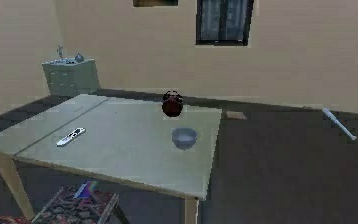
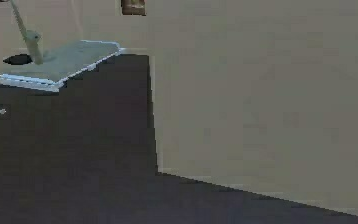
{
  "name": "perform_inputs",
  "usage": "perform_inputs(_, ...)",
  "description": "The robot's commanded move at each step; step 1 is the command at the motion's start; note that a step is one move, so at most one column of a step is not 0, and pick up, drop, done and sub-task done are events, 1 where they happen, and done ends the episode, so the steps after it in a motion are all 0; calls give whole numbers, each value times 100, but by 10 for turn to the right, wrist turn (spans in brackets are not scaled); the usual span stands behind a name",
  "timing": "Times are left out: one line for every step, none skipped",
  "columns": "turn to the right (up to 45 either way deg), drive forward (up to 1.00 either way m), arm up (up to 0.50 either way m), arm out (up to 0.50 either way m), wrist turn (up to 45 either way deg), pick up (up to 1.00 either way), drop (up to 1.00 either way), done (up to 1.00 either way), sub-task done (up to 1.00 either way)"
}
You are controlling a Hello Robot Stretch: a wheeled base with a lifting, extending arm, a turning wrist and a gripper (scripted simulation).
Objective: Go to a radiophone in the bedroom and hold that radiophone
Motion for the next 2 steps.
perform_inputs(-450,0,0,0,0,0,0,0,0)
perform_inputs(-450,0,0,0,0,0,0,0,0)
